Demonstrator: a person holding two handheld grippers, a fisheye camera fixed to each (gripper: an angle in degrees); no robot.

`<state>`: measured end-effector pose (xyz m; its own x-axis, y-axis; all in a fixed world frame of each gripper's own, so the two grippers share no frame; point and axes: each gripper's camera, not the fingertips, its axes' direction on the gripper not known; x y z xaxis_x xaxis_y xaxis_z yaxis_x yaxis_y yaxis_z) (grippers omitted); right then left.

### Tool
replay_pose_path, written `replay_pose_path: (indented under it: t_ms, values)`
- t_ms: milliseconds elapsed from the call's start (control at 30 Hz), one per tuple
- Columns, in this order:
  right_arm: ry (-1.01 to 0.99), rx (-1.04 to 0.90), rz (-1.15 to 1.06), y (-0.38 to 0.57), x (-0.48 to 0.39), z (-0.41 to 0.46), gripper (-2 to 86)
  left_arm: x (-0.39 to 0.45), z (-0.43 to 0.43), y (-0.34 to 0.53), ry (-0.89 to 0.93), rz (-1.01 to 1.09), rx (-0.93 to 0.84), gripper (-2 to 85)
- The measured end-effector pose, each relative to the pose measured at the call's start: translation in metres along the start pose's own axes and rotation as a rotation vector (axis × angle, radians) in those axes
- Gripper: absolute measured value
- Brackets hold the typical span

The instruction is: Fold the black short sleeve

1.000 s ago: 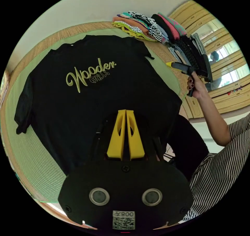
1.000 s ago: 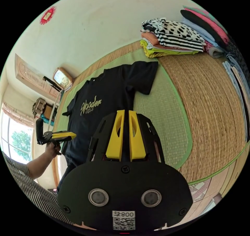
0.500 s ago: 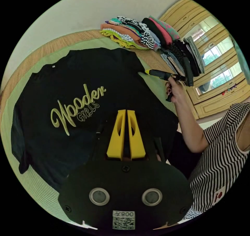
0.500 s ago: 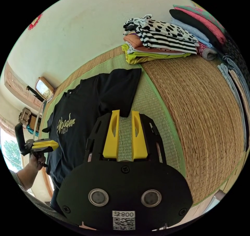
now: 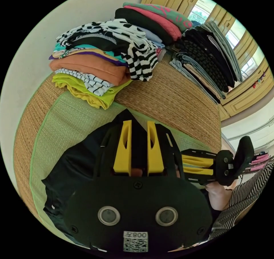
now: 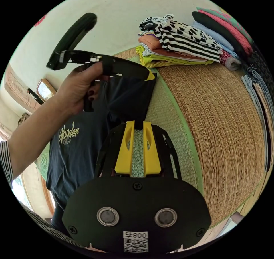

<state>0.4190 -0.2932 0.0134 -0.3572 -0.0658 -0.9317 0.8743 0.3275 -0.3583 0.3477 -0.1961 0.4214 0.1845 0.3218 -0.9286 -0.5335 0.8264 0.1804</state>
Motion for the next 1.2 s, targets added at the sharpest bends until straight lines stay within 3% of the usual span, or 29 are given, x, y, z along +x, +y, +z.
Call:
replay_pose_path:
  t_ms: [133, 333, 733, 1200]
  values:
    - [-0.004, 0.003, 0.003, -0.003, 0.004, -0.001, 4.7, -0.009, 0.019, -0.017, -0.069, -0.019, -0.031, 3.8]
    - [-0.016, 0.014, 0.011, -0.008, 0.011, -0.003, 3.5, -0.032, 0.017, -0.027, -0.007, -0.060, 0.015, 1.6]
    - [-0.249, 0.200, -0.142, -0.017, -0.003, -0.031, 2.1, -0.126, -0.067, 0.035, 0.266, -0.312, 0.402, 1.0]
    - [-0.280, -0.028, -0.385, -0.045, -0.056, 0.010, 2.1, -0.203, -0.069, 0.113, 0.276, -0.561, 0.366, 2.3]
